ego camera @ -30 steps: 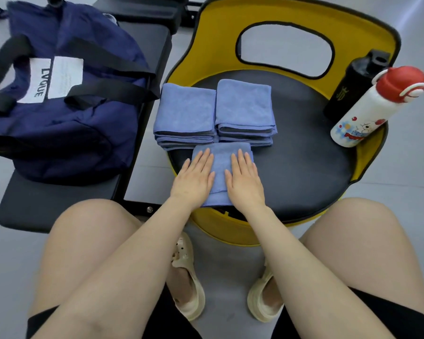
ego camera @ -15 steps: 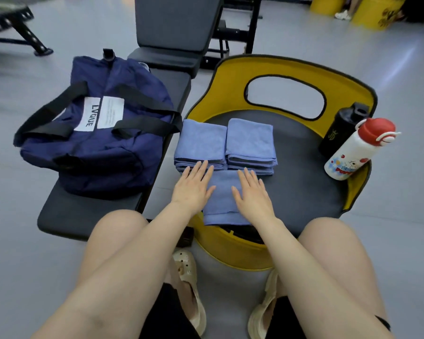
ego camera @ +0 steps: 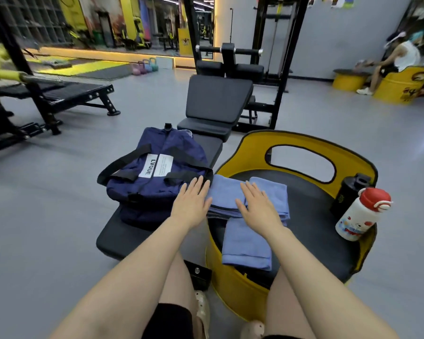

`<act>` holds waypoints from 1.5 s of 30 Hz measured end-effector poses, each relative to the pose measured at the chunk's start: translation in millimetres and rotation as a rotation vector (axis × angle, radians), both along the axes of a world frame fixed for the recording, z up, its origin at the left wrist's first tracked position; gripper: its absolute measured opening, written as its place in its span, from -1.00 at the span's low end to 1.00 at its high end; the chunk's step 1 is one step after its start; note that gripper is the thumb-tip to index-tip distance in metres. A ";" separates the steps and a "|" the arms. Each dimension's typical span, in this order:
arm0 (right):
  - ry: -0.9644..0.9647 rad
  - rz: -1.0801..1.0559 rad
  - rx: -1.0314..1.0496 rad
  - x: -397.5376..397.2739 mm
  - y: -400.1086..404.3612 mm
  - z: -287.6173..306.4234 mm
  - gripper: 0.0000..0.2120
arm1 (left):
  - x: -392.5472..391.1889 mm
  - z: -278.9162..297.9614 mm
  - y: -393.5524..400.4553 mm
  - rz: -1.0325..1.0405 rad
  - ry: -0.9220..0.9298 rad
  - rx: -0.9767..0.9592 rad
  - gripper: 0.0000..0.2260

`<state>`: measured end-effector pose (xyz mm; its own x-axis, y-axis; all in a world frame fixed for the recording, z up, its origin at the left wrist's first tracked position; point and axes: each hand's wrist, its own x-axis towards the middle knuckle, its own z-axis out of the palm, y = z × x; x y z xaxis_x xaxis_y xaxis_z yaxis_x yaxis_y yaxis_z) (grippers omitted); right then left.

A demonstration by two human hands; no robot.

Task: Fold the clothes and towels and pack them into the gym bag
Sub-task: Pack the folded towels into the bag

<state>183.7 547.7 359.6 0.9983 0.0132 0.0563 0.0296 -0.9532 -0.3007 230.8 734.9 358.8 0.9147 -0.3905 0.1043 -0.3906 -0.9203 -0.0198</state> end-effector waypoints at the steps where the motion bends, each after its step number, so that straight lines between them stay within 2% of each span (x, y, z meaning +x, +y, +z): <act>1: -0.010 0.020 -0.012 2.4 2.9 7.0 -0.45 | -1.9 5.7 3.4 0.015 -0.008 0.001 -0.51; 14: -0.102 0.257 -0.088 43.2 56.4 67.7 -0.45 | -2.3 61.2 65.5 0.210 -0.108 0.010 -0.51; 22: -0.111 0.316 -0.099 87.9 104.1 73.8 -0.45 | 24.8 67.3 121.8 0.317 -0.084 0.006 -0.54; 25: -0.104 0.318 -0.098 108.4 125.3 72.3 -0.46 | 46.0 63.8 145.9 0.318 -0.049 0.016 -0.48; 28: -0.077 0.291 -0.078 129.9 144.5 66.7 -0.46 | 70.1 57.6 162.2 0.305 0.006 -0.008 -0.42; 39: 0.112 0.195 -0.059 226.9 195.4 7.4 -0.45 | 186.2 -9.7 170.1 0.216 0.184 -0.025 -0.44; 45: 0.129 0.170 -0.096 280.0 218.0 -26.3 -0.40 | 238.9 -33.2 166.0 0.199 0.277 -0.009 -0.49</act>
